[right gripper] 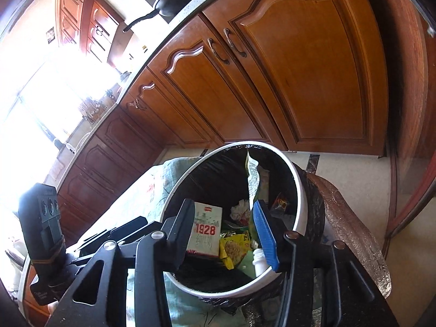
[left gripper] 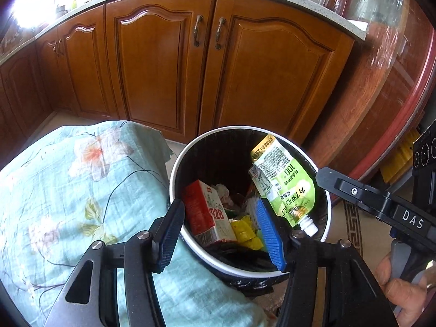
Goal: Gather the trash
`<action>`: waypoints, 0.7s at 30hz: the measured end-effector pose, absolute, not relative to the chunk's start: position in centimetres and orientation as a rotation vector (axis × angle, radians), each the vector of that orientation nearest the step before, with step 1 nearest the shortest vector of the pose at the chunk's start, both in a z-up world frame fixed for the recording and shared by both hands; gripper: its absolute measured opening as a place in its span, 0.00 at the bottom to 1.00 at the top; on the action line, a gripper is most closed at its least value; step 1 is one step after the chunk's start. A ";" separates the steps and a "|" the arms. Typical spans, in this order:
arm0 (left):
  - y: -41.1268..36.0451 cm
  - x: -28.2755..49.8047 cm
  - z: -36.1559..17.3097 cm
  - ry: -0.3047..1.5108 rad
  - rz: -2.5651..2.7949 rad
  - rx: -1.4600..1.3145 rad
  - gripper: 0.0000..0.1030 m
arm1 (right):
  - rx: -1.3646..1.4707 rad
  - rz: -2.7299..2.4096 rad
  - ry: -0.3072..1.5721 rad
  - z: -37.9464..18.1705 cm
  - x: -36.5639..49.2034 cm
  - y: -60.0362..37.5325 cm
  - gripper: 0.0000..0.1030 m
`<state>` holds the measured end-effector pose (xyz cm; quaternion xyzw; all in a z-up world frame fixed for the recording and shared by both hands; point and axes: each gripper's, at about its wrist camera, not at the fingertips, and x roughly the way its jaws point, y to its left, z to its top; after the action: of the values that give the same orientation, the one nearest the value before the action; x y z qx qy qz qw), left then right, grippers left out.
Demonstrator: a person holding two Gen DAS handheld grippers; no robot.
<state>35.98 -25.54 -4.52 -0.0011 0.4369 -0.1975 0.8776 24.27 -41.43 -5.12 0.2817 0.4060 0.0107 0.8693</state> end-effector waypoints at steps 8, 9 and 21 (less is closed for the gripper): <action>-22.8 33.0 -3.5 0.892 -0.390 -0.058 0.58 | 0.561 0.014 0.803 -3.9 22.0 -39.5 0.75; -22.3 32.5 -3.4 0.889 -0.387 -0.070 0.58 | 0.558 0.013 0.796 -3.8 21.7 -39.2 0.78; -15.8 24.6 -3.3 0.845 -0.328 -0.184 0.70 | 0.462 -0.057 0.722 -3.0 15.3 -34.0 0.92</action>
<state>24.57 -15.77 -3.35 -0.0890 0.4077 -0.1583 0.8949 15.34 -33.99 -3.01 0.2241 0.3501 -0.0276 0.9091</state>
